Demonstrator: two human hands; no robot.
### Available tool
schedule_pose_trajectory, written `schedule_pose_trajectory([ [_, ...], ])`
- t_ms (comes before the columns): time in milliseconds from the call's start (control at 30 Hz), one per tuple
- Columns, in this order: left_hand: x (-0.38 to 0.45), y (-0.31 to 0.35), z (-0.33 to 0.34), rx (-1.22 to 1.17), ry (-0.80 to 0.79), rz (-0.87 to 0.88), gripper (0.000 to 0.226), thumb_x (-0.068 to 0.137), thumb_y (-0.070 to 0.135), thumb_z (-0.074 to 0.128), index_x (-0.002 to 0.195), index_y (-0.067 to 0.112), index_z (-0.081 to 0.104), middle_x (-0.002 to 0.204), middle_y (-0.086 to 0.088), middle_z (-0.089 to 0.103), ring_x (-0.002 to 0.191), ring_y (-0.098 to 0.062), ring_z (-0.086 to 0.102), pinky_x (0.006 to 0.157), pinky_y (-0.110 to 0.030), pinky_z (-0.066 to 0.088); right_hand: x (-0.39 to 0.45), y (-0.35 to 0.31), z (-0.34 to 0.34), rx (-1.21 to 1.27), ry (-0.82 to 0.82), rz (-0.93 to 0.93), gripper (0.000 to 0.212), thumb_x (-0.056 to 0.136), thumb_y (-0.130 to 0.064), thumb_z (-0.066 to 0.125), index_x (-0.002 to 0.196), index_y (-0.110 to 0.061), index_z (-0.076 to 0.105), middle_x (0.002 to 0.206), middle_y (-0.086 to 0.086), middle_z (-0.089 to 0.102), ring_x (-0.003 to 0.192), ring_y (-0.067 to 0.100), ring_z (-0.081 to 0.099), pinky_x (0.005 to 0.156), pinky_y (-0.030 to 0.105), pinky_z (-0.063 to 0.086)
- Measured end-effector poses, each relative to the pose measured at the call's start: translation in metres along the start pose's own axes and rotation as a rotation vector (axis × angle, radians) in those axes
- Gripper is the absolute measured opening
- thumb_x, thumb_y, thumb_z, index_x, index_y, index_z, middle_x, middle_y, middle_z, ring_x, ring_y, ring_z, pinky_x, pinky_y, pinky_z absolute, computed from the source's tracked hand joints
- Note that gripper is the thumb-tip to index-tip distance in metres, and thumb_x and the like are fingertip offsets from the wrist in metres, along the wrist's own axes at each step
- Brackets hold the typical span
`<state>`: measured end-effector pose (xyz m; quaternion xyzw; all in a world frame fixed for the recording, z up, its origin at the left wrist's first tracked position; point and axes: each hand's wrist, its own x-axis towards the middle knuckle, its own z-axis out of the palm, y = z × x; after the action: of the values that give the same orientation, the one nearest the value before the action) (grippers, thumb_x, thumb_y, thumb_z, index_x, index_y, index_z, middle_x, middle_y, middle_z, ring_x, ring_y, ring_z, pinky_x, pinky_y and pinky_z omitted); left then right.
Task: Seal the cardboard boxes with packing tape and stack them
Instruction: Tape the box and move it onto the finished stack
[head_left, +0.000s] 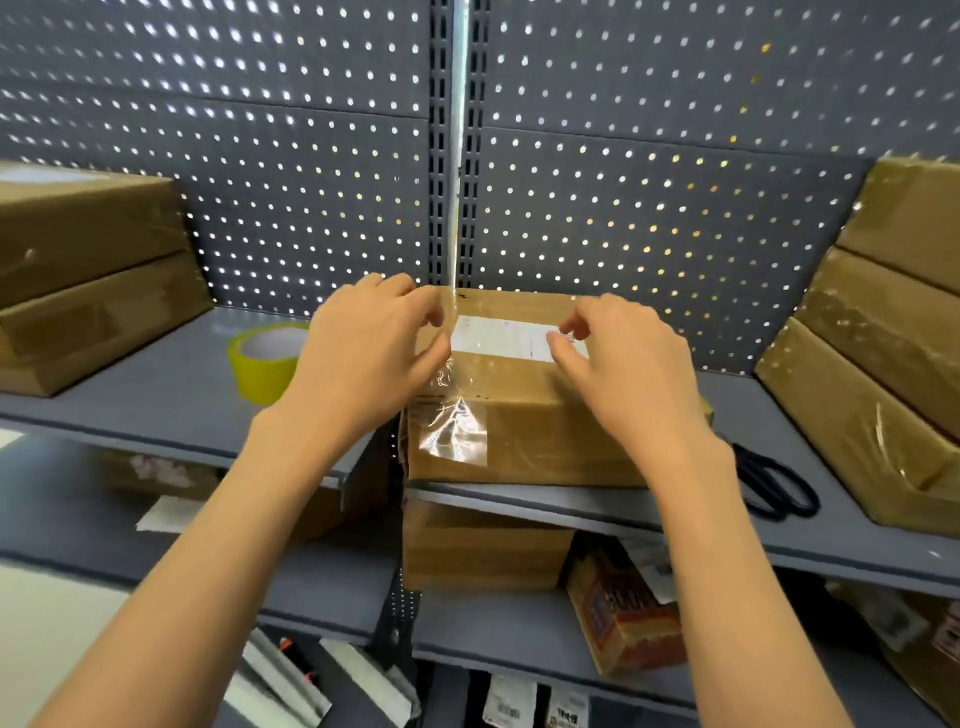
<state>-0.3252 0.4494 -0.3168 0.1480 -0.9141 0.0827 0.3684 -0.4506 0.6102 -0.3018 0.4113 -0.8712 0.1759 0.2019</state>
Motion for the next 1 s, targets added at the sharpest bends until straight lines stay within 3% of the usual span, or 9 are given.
schedule_pose_trajectory([
  [100, -0.007, 0.009, -0.005, -0.006, -0.028, -0.029, 0.026, 0.092, 0.029, 0.049, 0.094, 0.009, 0.066, 0.082, -0.007, 0.063, 0.075, -0.03, 0.058, 0.057, -0.034, 0.042, -0.005, -0.01, 0.006, 0.141, -0.015, -0.092, 0.031, 0.102, -0.032, 0.037, 0.108, -0.015, 0.062, 0.108, 0.001, 0.062, 0.101, 0.021, 0.054, 0.075, 0.033, 0.034],
  [200, -0.018, 0.018, -0.006, -0.083, -0.055, -0.038, 0.046, 0.092, 0.034, 0.032, 0.11, 0.009, 0.067, 0.098, -0.009, 0.069, 0.089, -0.031, 0.063, 0.07, -0.037, 0.05, -0.016, -0.034, 0.016, 0.391, -0.082, -0.218, 0.035, 0.104, -0.029, 0.031, 0.123, -0.015, 0.057, 0.122, 0.002, 0.059, 0.115, 0.019, 0.05, 0.096, 0.034, 0.037],
  [300, -0.032, 0.015, 0.002, -0.18, -0.142, -0.042, 0.056, 0.094, 0.035, 0.025, 0.13, 0.006, 0.056, 0.128, -0.011, 0.061, 0.118, -0.028, 0.057, 0.096, -0.029, 0.04, -0.027, -0.053, 0.03, 0.347, -0.163, -0.289, 0.051, 0.104, -0.036, 0.023, 0.147, -0.012, 0.033, 0.152, 0.003, 0.036, 0.14, 0.014, 0.027, 0.115, 0.027, 0.015],
  [400, -0.046, 0.005, 0.013, -0.234, -0.267, -0.048, 0.065, 0.093, 0.043, 0.016, 0.142, 0.009, 0.043, 0.145, -0.009, 0.045, 0.136, -0.023, 0.041, 0.108, -0.022, 0.024, -0.034, -0.058, 0.047, 0.221, -0.17, -0.296, 0.072, 0.095, -0.052, 0.0, 0.15, -0.013, 0.024, 0.157, 0.002, 0.025, 0.146, 0.013, 0.013, 0.116, 0.025, 0.0],
  [533, -0.055, -0.003, 0.021, -0.163, -0.261, -0.017, 0.065, 0.098, 0.049, 0.012, 0.14, 0.011, 0.046, 0.144, -0.005, 0.046, 0.133, -0.025, 0.044, 0.108, -0.036, 0.032, -0.037, -0.045, 0.055, 0.126, -0.128, -0.227, 0.086, 0.082, -0.055, -0.013, 0.15, -0.02, 0.028, 0.156, -0.005, 0.027, 0.146, 0.01, 0.014, 0.113, 0.027, -0.006],
  [600, -0.055, -0.007, 0.021, -0.16, -0.251, -0.025, 0.061, 0.098, 0.046, 0.017, 0.139, 0.014, 0.048, 0.143, -0.002, 0.047, 0.133, -0.025, 0.044, 0.107, -0.034, 0.033, -0.038, -0.032, 0.053, 0.097, -0.109, -0.177, 0.087, 0.081, -0.056, -0.015, 0.149, -0.024, 0.028, 0.156, -0.01, 0.026, 0.146, 0.008, 0.012, 0.112, 0.026, -0.007],
  [700, -0.054, -0.011, 0.015, -0.224, -0.229, -0.079, 0.062, 0.095, 0.046, 0.017, 0.138, 0.015, 0.049, 0.14, -0.001, 0.051, 0.133, -0.023, 0.044, 0.105, -0.026, 0.029, -0.037, -0.021, 0.05, 0.114, -0.112, -0.166, 0.085, 0.083, -0.056, -0.012, 0.148, -0.024, 0.031, 0.154, -0.01, 0.029, 0.145, 0.008, 0.014, 0.115, 0.027, -0.002],
  [833, -0.048, -0.01, 0.013, -0.365, -0.204, -0.135, 0.066, 0.091, 0.053, 0.016, 0.14, 0.021, 0.046, 0.141, 0.004, 0.05, 0.135, -0.014, 0.04, 0.106, -0.03, 0.033, -0.032, -0.029, 0.044, 0.178, -0.097, -0.194, 0.078, 0.089, -0.063, 0.004, 0.146, -0.021, 0.037, 0.152, -0.006, 0.036, 0.144, 0.009, 0.021, 0.115, 0.026, 0.002],
  [1000, -0.049, -0.012, 0.033, -0.366, -0.266, 0.086, 0.06, 0.097, 0.049, 0.024, 0.143, 0.014, 0.042, 0.15, 0.001, 0.038, 0.141, -0.013, 0.029, 0.113, -0.023, 0.021, -0.028, -0.028, 0.058, 0.061, -0.053, -0.27, 0.065, 0.091, -0.055, 0.032, 0.126, -0.007, 0.06, 0.129, 0.008, 0.062, 0.123, 0.022, 0.055, 0.105, 0.031, 0.025],
])
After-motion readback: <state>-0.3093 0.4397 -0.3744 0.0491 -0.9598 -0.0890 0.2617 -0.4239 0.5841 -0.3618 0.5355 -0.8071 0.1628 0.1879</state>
